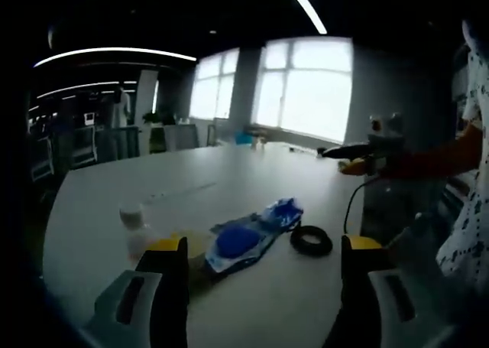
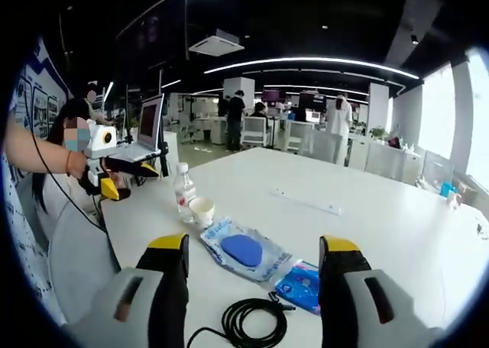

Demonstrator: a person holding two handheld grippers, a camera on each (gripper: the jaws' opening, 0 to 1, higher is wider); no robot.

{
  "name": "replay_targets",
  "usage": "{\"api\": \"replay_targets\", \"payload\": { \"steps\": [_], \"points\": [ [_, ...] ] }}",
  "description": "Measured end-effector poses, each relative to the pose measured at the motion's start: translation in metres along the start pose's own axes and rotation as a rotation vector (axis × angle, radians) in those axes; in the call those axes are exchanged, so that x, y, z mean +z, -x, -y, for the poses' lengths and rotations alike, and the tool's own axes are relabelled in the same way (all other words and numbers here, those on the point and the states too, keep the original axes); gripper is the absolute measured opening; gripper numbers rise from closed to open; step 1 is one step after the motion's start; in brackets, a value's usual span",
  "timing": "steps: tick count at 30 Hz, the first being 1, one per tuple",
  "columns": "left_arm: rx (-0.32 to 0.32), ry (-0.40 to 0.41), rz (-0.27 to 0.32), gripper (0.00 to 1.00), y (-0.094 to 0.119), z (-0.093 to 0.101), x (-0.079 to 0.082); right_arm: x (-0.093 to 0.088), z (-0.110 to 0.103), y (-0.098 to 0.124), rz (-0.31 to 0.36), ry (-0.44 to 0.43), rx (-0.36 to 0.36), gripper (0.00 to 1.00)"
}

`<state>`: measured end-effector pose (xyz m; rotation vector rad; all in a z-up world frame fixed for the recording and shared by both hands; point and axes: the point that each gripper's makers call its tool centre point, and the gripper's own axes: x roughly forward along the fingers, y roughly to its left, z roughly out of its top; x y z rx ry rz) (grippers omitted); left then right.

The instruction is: Arrange the tabletop items into an orderly group along one side of the table until the central work area is clear of visible clutter.

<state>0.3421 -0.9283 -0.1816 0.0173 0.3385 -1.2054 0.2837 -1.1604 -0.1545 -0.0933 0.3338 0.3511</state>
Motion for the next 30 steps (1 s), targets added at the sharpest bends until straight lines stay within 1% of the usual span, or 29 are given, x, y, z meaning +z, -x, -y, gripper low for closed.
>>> {"api": "replay_targets", "payload": {
  "steps": [5,8,11,16,18,25,26,30],
  "points": [
    [-0.001,0.001,-0.001,0.79,0.000,0.011,-0.005,-0.013,0.006,0.017,-0.009,-0.010,-0.006,0.70],
    [-0.001,-0.001,0.002,0.79,0.003,0.019,-0.006,-0.023,0.011,0.029,-0.019,-0.023,-0.017,0.72],
    [0.006,0.001,-0.003,0.79,0.006,0.023,-0.011,-0.037,0.016,0.042,-0.036,-0.033,-0.035,0.72],
    [0.010,0.007,-0.007,0.78,0.010,0.031,-0.016,-0.057,0.019,0.055,-0.057,-0.046,-0.051,0.72],
    [0.013,0.001,-0.011,0.78,0.012,0.034,-0.019,-0.066,0.018,0.058,-0.072,-0.056,-0.057,0.72],
    [0.032,0.005,-0.029,0.80,0.022,0.037,-0.031,-0.088,0.019,0.067,-0.093,-0.092,-0.075,0.73],
    [0.037,0.010,-0.036,0.80,0.024,0.037,-0.034,-0.090,0.019,0.067,-0.099,-0.094,-0.075,0.73],
    [0.057,0.017,-0.036,0.80,0.032,0.035,-0.038,-0.095,0.019,0.072,-0.102,-0.099,-0.082,0.73]
  ]
}}
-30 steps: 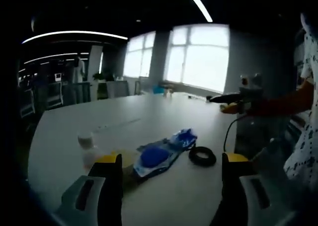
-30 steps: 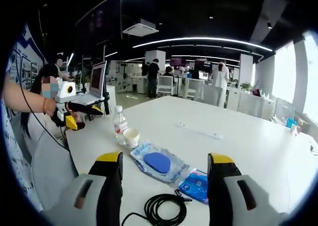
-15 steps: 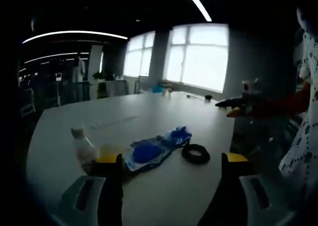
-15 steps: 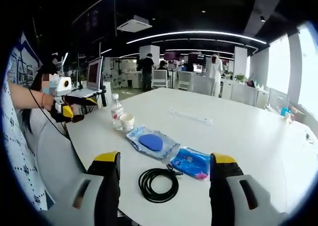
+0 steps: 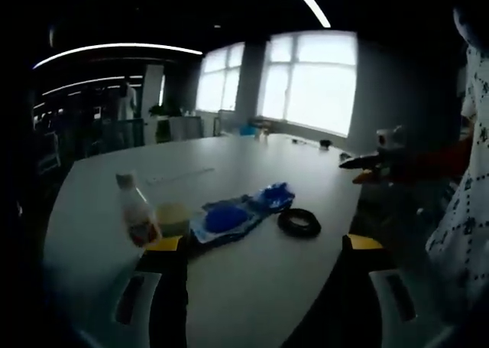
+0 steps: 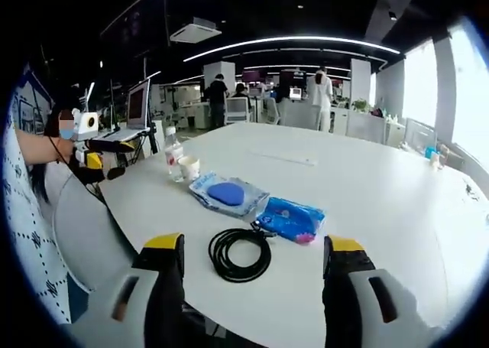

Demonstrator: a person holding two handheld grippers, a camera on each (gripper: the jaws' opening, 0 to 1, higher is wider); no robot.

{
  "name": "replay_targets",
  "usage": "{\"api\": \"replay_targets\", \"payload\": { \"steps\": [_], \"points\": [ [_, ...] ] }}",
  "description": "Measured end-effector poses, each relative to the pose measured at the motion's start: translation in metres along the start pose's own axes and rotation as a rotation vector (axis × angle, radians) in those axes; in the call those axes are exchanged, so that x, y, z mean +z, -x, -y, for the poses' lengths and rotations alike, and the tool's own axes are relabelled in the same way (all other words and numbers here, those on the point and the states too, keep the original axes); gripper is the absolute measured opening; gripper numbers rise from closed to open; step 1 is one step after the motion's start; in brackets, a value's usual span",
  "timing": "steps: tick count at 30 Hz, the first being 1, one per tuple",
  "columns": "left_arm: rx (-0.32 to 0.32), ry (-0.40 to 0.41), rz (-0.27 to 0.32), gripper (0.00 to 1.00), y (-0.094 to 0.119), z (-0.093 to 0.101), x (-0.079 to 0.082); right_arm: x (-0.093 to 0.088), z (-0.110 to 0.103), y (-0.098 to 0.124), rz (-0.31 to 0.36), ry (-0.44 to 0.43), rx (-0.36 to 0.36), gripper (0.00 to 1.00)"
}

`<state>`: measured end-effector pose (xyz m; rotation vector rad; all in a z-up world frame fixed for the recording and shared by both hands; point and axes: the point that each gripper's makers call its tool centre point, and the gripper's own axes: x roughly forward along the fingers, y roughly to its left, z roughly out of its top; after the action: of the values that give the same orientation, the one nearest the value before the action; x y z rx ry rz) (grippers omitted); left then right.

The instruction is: Arrange the tabletop items into an orderly group along one side of the table until the central work area is clear of visible clutter.

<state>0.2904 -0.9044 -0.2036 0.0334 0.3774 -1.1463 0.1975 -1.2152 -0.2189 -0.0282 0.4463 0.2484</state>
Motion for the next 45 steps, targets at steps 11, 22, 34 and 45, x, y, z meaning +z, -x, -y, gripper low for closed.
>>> {"api": "replay_targets", "payload": {
  "steps": [11,22,34,45],
  "points": [
    [0.036,0.016,-0.029,0.78,0.012,-0.003,-0.016,-0.016,0.006,0.000,-0.017,-0.018,-0.019,0.71],
    [0.065,0.076,-0.063,0.85,0.013,-0.003,-0.028,-0.028,0.007,0.006,-0.032,-0.047,-0.037,0.70],
    [0.078,0.116,-0.067,0.85,0.013,-0.002,-0.039,-0.032,0.007,0.006,-0.047,-0.048,-0.042,0.69],
    [0.081,0.126,-0.064,0.84,0.011,-0.002,-0.039,-0.025,0.009,0.000,-0.042,-0.036,-0.036,0.69]
  ]
}}
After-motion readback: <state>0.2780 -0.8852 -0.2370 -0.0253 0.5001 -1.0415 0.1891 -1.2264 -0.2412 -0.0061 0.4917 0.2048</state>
